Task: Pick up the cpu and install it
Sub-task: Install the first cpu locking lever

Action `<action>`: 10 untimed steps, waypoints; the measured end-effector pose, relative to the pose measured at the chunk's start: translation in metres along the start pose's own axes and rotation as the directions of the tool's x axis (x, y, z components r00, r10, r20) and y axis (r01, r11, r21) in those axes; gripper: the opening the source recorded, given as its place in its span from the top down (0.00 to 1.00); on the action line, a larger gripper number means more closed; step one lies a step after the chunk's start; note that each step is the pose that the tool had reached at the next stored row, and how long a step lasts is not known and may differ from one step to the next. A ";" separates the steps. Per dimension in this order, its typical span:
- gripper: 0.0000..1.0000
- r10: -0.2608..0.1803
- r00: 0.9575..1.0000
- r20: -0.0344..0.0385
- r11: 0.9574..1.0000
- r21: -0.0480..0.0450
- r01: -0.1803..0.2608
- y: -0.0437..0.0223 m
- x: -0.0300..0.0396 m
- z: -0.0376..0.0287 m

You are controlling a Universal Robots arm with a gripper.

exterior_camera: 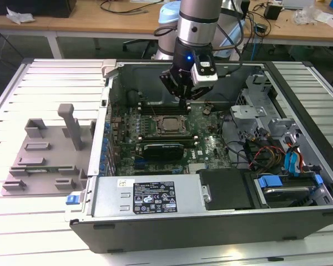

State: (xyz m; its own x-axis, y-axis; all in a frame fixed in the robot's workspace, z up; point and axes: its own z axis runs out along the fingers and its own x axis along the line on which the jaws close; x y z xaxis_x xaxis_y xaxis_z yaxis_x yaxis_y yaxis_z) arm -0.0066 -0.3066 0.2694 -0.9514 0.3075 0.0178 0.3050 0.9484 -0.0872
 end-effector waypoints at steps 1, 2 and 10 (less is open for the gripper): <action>0.89 -0.017 1.000 0.001 1.000 0.000 0.017 0.0000 0.0000 0.0000; 0.89 -0.035 0.999 0.003 0.999 0.001 0.035 0.0000 0.0000 0.0001; 0.89 -0.236 0.971 0.020 0.972 0.002 0.236 0.0001 -0.0001 0.0006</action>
State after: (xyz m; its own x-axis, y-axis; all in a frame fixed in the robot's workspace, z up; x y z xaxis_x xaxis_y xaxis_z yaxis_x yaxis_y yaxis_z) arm -0.0065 -0.3065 0.2688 -0.9971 0.0732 0.0184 0.0714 0.9940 -0.0823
